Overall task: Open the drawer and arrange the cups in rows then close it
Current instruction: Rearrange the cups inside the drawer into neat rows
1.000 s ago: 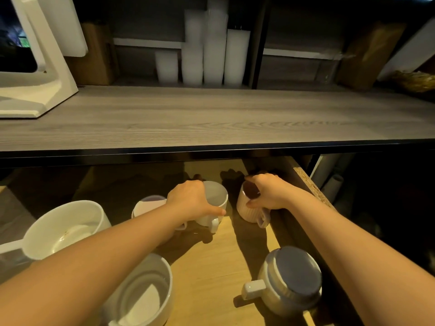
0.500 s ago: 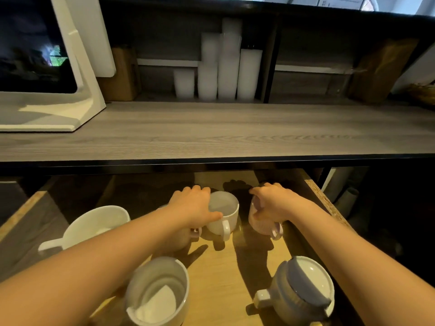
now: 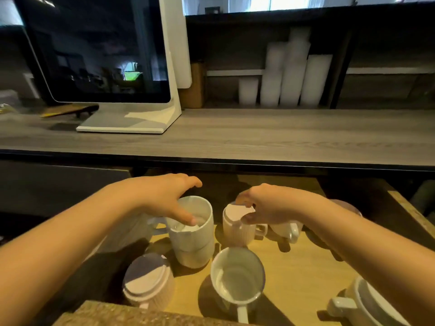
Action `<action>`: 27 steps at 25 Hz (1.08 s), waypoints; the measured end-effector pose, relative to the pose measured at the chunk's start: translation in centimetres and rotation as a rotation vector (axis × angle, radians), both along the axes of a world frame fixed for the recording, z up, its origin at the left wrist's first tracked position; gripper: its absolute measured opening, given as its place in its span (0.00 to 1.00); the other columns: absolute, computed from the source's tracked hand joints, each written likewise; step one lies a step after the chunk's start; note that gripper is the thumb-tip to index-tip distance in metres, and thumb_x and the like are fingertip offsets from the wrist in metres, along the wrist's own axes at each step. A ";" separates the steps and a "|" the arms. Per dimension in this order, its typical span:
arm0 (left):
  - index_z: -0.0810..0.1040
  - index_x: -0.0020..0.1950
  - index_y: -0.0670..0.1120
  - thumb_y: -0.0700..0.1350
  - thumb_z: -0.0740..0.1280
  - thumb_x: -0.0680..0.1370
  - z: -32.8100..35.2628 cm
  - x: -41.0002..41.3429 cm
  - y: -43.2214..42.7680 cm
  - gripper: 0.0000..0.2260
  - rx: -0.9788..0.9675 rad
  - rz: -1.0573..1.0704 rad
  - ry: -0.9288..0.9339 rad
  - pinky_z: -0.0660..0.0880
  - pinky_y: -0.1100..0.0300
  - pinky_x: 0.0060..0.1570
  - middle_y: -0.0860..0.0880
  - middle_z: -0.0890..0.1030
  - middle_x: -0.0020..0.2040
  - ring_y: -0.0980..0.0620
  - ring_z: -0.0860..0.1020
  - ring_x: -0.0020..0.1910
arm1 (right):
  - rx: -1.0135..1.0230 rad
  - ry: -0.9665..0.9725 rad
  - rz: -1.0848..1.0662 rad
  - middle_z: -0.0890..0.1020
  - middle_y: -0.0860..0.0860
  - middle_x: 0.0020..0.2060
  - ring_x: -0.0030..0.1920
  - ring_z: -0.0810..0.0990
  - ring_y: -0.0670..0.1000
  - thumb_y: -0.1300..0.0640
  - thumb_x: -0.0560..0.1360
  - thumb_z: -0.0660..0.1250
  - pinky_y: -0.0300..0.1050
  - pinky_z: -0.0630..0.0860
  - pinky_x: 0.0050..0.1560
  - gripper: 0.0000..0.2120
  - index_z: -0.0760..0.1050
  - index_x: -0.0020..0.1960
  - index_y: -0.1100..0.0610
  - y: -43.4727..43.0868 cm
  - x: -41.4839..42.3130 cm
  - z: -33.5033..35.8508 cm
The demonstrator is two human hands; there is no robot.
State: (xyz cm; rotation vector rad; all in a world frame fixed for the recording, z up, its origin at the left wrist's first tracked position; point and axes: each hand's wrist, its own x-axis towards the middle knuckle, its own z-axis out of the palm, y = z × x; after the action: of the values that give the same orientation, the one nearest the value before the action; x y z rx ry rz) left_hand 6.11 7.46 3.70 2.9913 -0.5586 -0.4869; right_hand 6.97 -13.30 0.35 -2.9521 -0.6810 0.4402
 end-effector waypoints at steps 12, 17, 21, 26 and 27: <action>0.65 0.69 0.54 0.47 0.69 0.75 -5.1 -1.5 6.6 0.24 -0.223 0.071 0.102 0.73 0.58 0.60 0.52 0.74 0.64 0.53 0.74 0.60 | -0.098 -0.100 0.002 0.76 0.54 0.59 0.54 0.76 0.55 0.34 0.65 0.69 0.46 0.74 0.46 0.40 0.66 0.69 0.54 11.7 -0.4 -0.8; 0.71 0.66 0.51 0.43 0.66 0.77 -5.6 -1.3 7.1 0.18 -0.258 0.073 0.005 0.75 0.59 0.58 0.50 0.77 0.61 0.52 0.76 0.58 | -0.148 -0.162 -0.025 0.75 0.54 0.56 0.51 0.75 0.54 0.32 0.64 0.69 0.45 0.72 0.43 0.39 0.69 0.67 0.54 13.0 -0.2 -1.4; 0.72 0.65 0.52 0.43 0.65 0.77 -4.4 -1.9 7.1 0.17 -0.368 0.082 -0.113 0.75 0.67 0.48 0.50 0.80 0.58 0.55 0.79 0.54 | -0.002 -0.099 -0.077 0.75 0.53 0.57 0.51 0.75 0.53 0.36 0.63 0.72 0.45 0.75 0.46 0.39 0.68 0.67 0.53 11.6 0.0 0.7; 0.72 0.64 0.56 0.47 0.66 0.76 -1.1 -2.6 4.4 0.16 -0.444 -0.025 -0.203 0.73 0.71 0.44 0.56 0.80 0.56 0.61 0.78 0.50 | 0.084 -0.019 -0.058 0.73 0.52 0.64 0.60 0.73 0.54 0.40 0.64 0.74 0.49 0.75 0.57 0.39 0.63 0.70 0.51 6.9 -0.4 5.4; 0.73 0.63 0.57 0.47 0.66 0.76 -0.5 -2.9 3.4 0.16 -0.453 -0.055 -0.211 0.73 0.71 0.45 0.57 0.80 0.55 0.62 0.78 0.49 | 0.088 -0.016 -0.063 0.72 0.51 0.65 0.61 0.72 0.54 0.42 0.65 0.74 0.49 0.73 0.57 0.40 0.62 0.71 0.50 5.6 -0.6 6.0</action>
State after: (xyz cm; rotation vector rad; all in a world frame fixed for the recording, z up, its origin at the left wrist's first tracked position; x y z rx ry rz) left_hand 3.21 10.84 3.16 2.6086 -0.6632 -0.0323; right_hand 6.32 -7.70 6.40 -2.8875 -0.5910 0.3721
